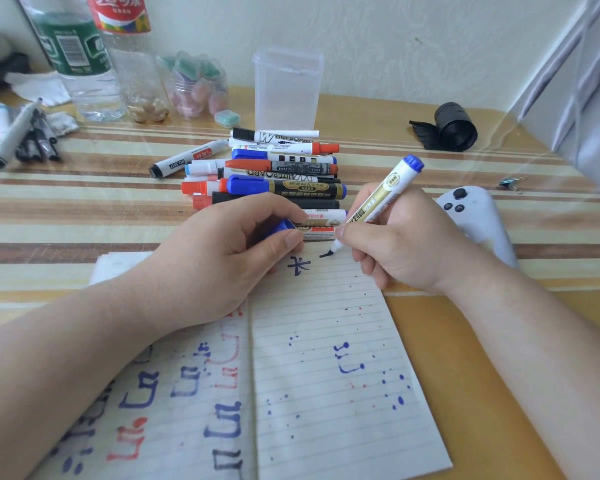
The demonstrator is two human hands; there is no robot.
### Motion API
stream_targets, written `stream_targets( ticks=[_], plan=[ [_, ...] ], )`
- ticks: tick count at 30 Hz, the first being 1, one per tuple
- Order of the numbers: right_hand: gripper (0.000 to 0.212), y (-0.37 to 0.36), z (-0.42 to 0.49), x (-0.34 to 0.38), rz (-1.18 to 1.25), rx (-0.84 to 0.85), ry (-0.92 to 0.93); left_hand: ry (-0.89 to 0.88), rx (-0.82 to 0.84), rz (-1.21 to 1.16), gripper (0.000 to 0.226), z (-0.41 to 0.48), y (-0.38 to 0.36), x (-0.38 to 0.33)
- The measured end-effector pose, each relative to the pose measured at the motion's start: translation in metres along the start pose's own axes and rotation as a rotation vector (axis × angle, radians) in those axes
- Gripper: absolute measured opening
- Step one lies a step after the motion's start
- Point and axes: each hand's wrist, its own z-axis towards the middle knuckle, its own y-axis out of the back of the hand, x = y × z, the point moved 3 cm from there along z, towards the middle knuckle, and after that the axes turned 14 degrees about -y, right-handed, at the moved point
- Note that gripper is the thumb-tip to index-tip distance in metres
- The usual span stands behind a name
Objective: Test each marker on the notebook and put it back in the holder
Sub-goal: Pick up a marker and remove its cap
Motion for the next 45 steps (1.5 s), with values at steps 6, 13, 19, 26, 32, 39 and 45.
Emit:
stream_targets(
  ticks=[6, 13, 19, 26, 32, 39, 45],
  plan=[
    [0.018, -0.0004, -0.0009, -0.0004, 0.047, 0.03, -0.024, 0.0, 0.008, -0.001, 0.025, -0.0002, 0.0, 0.0012],
    [0.014, -0.0012, -0.0024, -0.0008, 0.177, 0.144, -0.03, -0.001, 0.005, 0.007, 0.022, -0.0007, -0.0001, 0.0041],
    [0.018, -0.0026, -0.0043, 0.0026, 0.098, 0.13, -0.01, -0.015, 0.004, 0.02, 0.017, -0.0004, -0.0008, 0.0067],
    [0.016, -0.0027, -0.0046, 0.0023, 0.069, 0.122, -0.004, -0.012, 0.006, 0.013, 0.018, -0.0004, -0.0006, 0.0049],
    [0.014, -0.0028, -0.0032, 0.0026, 0.041, 0.1, -0.004, -0.006, 0.016, 0.002, 0.025, -0.0008, 0.0004, 0.0028],
    [0.021, -0.0008, 0.0011, 0.001, 0.024, 0.077, 0.013, -0.007, 0.008, -0.013, 0.028, -0.0009, -0.0007, 0.0022],
    [0.018, -0.001, 0.002, -0.0016, 0.09, 0.096, -0.006, -0.011, -0.001, -0.005, 0.02, -0.0009, -0.0012, 0.0052]
  ],
)
